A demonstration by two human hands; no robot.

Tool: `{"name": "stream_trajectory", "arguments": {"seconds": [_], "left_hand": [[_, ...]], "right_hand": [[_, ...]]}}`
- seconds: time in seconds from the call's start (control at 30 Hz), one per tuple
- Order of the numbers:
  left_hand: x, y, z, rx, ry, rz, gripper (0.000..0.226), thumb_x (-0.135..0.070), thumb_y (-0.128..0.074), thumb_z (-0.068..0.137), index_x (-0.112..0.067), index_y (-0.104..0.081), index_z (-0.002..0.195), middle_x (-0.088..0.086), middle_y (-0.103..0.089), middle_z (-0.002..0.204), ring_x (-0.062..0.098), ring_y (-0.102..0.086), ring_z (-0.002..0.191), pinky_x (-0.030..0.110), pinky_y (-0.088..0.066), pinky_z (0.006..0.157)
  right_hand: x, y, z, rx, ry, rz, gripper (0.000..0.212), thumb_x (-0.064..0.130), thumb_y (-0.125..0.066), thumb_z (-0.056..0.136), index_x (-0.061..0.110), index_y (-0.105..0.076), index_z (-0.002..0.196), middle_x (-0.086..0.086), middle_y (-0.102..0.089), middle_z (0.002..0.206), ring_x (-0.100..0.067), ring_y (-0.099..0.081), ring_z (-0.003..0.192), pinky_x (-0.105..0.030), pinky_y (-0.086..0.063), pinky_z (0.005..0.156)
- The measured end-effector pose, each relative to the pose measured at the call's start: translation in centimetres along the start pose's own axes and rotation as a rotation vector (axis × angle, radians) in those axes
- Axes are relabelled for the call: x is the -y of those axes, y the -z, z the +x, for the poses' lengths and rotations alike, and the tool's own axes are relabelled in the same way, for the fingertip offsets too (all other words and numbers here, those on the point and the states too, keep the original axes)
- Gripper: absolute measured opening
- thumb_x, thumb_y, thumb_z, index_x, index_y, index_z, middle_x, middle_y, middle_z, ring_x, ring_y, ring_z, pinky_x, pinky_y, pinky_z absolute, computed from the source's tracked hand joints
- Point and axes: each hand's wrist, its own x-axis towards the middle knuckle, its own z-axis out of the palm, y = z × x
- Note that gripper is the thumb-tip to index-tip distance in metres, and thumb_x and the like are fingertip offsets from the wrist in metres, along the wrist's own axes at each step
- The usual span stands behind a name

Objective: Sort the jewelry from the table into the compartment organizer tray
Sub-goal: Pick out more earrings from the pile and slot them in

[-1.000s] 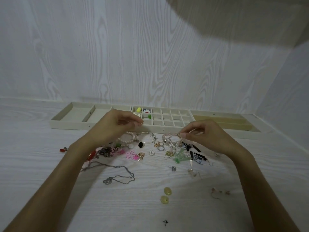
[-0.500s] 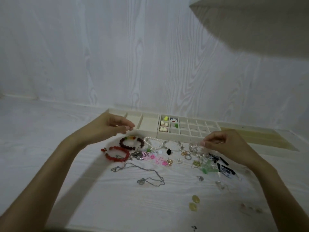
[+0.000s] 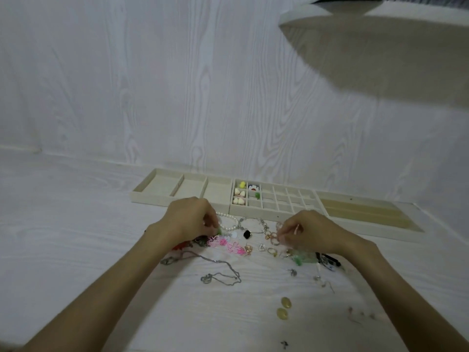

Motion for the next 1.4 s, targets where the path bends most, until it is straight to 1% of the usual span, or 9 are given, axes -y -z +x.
{"name": "stream_trajectory", "arguments": {"seconds": [0.17,0.33,0.43,0.53,0.6,0.7,0.9,1.2,1.4], "left_hand": [[-0.5,0.2,0.3,0.040,-0.115,0.051,0.019,-0.030,-0.069,0.082,-0.036,-0.072,0.100,-0.016,-0.070,0.097,0.003,-0.060,0.085,0.018,-0.039,0.064],[-0.7,0.4,0.7,0.066,-0.148,0.066,0.015,-0.035,-0.069,0.083,-0.036,-0.073,0.098,-0.017,-0.069,0.094,0.004,-0.060,0.083,0.020,-0.040,0.065],[-0.4,1.1,0.9,0.011,-0.087,-0.246,0.010,-0.036,-0.070,0.083,-0.036,-0.074,0.092,-0.019,-0.068,0.083,0.002,-0.057,0.071,0.020,-0.041,0.062],[-0.5,2.5,0.8,-0.023,-0.092,-0.577,0.012,-0.035,-0.071,0.081,-0.027,-0.076,0.087,-0.011,-0.073,0.084,0.021,-0.064,0.076,0.030,-0.050,0.069],[-1.0,3.4,0.6,-0.026,-0.100,-0.675,0.012,-0.034,-0.070,0.081,-0.025,-0.075,0.086,-0.007,-0.074,0.085,0.027,-0.065,0.081,0.029,-0.051,0.075],[-1.5,4.0,0.9,-0.042,-0.067,-0.779,0.010,-0.033,-0.069,0.083,-0.025,-0.075,0.083,-0.008,-0.073,0.079,0.017,-0.064,0.073,0.015,-0.049,0.066],[-1.6,3.9,2.8,-0.071,0.051,-0.964,0.016,-0.031,-0.067,0.085,-0.020,-0.075,0.093,-0.011,-0.073,0.081,-0.014,-0.062,0.068,-0.001,-0.040,0.058],[-2.7,2.8,8.3,-0.164,0.109,-1.039,0.022,-0.026,-0.069,0.084,-0.010,-0.074,0.099,-0.002,-0.071,0.084,-0.014,-0.059,0.057,0.001,-0.040,0.050],[-3.1,2.1,12.0,-0.168,0.046,-1.066,0.016,-0.019,-0.073,0.081,-0.013,-0.074,0.096,-0.011,-0.070,0.077,-0.014,-0.062,0.064,0.001,-0.041,0.053]], "right_hand": [[0.6,0.4,0.0,-0.035,0.013,-0.012,0.010,0.028,-0.065,0.087,0.033,-0.074,0.088,0.014,-0.071,0.082,-0.001,-0.061,0.073,-0.030,-0.054,0.075],[2.5,0.2,0.5,-0.034,0.054,0.021,0.011,0.027,-0.064,0.088,0.028,-0.074,0.092,0.013,-0.070,0.084,0.000,-0.059,0.074,-0.028,-0.052,0.075],[3.7,0.2,0.7,-0.092,0.105,0.184,0.015,0.020,-0.061,0.090,0.026,-0.073,0.097,0.010,-0.071,0.089,0.001,-0.062,0.075,-0.022,-0.052,0.076],[5.1,0.0,1.0,-0.150,0.093,0.446,0.021,0.018,-0.060,0.091,0.029,-0.070,0.106,0.007,-0.072,0.093,-0.006,-0.068,0.086,-0.024,-0.054,0.080],[6.2,0.1,1.4,-0.141,0.068,0.704,0.023,0.019,-0.062,0.090,0.027,-0.066,0.111,0.006,-0.073,0.094,-0.008,-0.070,0.087,-0.023,-0.055,0.083],[7.3,0.4,1.7,-0.113,0.035,1.011,0.023,0.015,-0.064,0.088,0.018,-0.067,0.111,-0.001,-0.075,0.091,-0.014,-0.072,0.084,-0.018,-0.056,0.073],[6.8,0.6,3.5,-0.231,-0.015,1.120,0.024,0.017,-0.072,0.081,0.011,-0.071,0.104,-0.009,-0.075,0.091,-0.017,-0.071,0.086,-0.018,-0.056,0.075],[4.4,1.7,7.4,-0.287,-0.104,1.126,0.016,0.011,-0.071,0.082,0.003,-0.069,0.096,-0.017,-0.073,0.089,-0.014,-0.071,0.075,-0.015,-0.055,0.064],[2.3,2.5,10.0,-0.336,-0.129,1.141,0.021,0.011,-0.071,0.082,0.000,-0.067,0.099,-0.019,-0.073,0.091,-0.021,-0.071,0.084,-0.017,-0.057,0.067]]}}
